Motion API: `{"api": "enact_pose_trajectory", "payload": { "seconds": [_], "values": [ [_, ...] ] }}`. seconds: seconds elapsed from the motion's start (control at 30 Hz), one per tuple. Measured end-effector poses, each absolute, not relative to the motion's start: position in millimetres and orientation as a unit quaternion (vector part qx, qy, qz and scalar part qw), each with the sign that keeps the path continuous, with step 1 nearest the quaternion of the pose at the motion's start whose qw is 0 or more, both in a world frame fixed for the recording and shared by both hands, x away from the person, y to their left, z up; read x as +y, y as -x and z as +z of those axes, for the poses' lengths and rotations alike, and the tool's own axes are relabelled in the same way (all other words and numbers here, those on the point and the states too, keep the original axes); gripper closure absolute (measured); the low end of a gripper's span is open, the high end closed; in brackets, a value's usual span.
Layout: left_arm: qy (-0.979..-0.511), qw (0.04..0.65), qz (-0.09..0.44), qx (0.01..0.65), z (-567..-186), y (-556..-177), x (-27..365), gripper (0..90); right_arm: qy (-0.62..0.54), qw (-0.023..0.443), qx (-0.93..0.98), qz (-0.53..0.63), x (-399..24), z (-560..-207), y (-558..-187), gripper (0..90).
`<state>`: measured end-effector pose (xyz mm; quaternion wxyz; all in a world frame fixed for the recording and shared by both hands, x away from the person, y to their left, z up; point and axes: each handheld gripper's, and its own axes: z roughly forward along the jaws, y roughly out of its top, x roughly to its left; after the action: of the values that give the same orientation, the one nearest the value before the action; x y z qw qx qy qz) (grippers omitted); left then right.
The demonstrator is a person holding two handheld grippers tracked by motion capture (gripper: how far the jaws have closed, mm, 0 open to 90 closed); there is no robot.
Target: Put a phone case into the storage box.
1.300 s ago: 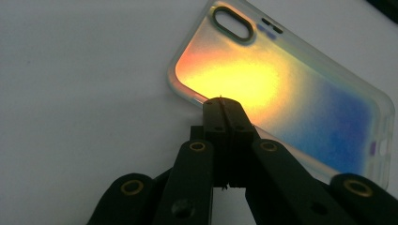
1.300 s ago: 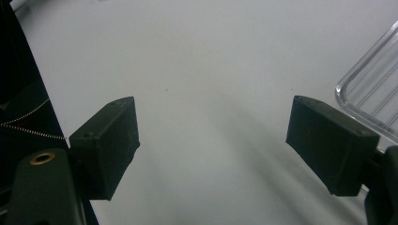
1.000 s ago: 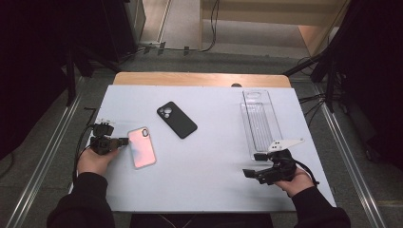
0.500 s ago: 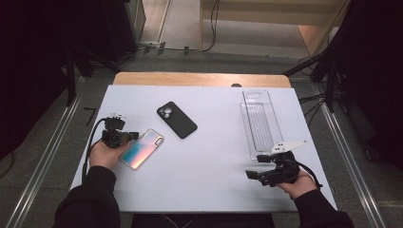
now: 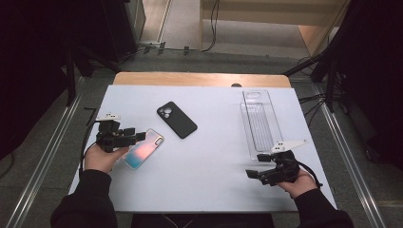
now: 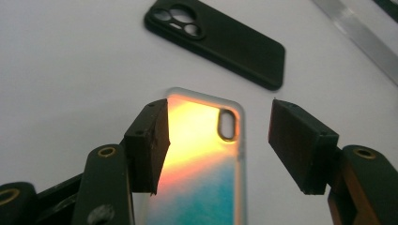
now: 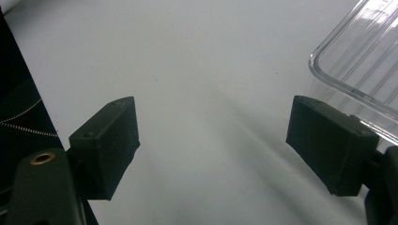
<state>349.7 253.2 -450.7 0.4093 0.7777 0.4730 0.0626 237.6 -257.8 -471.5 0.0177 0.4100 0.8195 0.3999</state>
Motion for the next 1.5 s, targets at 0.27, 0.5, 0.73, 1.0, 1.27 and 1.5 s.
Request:
{"api": "enact_pose_trajectory", "payload": {
  "seconds": [0.27,0.5,0.73,1.0,1.27,1.5],
  "values": [
    [-0.795,0.416,0.039,0.440,-447.5,-325.9,239.4,37.2,-0.411,0.018,0.819,0.400,-257.0,-471.7,-238.6,15.3],
    [-0.808,0.425,0.030,0.407,-447.7,-301.7,232.0,34.5,-0.412,0.018,0.820,0.398,-256.9,-472.4,-238.8,15.3],
    [-0.818,0.427,0.020,0.385,-449.5,-285.5,226.5,34.5,-0.413,0.019,0.819,0.397,-256.2,-473.3,-239.1,15.3],
    [-0.832,0.428,0.008,0.353,-455.7,-267.6,220.4,34.5,-0.413,0.021,0.820,0.396,-256.7,-474.1,-239.7,15.3],
    [-0.852,0.409,0.003,0.326,-463.1,-256.6,216.3,31.3,-0.413,0.020,0.819,0.399,-257.7,-473.8,-239.9,15.3],
    [-0.852,0.406,-0.004,0.331,-464.3,-258.0,215.3,31.2,-0.413,0.021,0.820,0.397,-256.2,-474.6,-239.8,15.3]
  ]
}}
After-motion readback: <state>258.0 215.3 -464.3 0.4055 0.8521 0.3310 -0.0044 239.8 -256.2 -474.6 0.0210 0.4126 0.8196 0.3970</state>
